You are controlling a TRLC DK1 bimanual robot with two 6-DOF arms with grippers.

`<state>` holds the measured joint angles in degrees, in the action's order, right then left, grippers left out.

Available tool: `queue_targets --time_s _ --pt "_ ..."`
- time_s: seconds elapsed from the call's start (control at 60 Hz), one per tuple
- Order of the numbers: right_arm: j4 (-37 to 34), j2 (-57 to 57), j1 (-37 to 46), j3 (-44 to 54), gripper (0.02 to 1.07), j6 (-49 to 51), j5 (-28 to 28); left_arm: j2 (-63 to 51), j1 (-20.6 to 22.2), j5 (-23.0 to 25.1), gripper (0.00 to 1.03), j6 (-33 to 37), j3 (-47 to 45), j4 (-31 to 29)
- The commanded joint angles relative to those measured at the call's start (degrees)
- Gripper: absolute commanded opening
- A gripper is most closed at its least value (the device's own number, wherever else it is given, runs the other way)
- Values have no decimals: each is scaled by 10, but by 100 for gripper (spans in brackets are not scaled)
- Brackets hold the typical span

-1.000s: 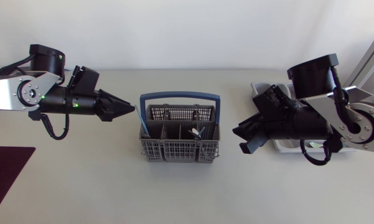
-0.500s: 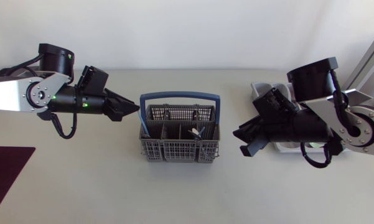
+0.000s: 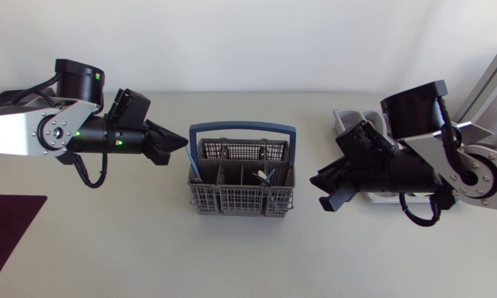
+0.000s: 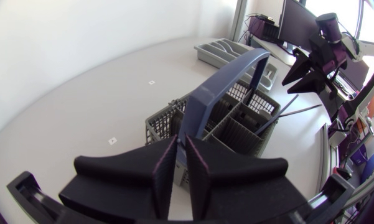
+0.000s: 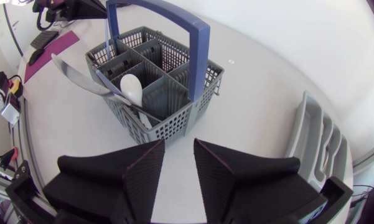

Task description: Sort the cutlery from the basket into the organizer compartments.

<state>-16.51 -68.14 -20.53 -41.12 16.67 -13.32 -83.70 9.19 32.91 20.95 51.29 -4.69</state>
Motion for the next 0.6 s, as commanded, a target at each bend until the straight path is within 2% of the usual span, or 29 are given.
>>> queue_targets --time_s 0.0,0.317,0.583 --pt "-4 9 -4 14 40 -6 0 44 5 -6 6 -3 -37 17" --pt "-9 17 -12 17 40 -9 1 139 18 -32 4 5 -87 32" --pt "-24 44 -13 19 40 -6 2 198 78 -96 4 18 -78 18"
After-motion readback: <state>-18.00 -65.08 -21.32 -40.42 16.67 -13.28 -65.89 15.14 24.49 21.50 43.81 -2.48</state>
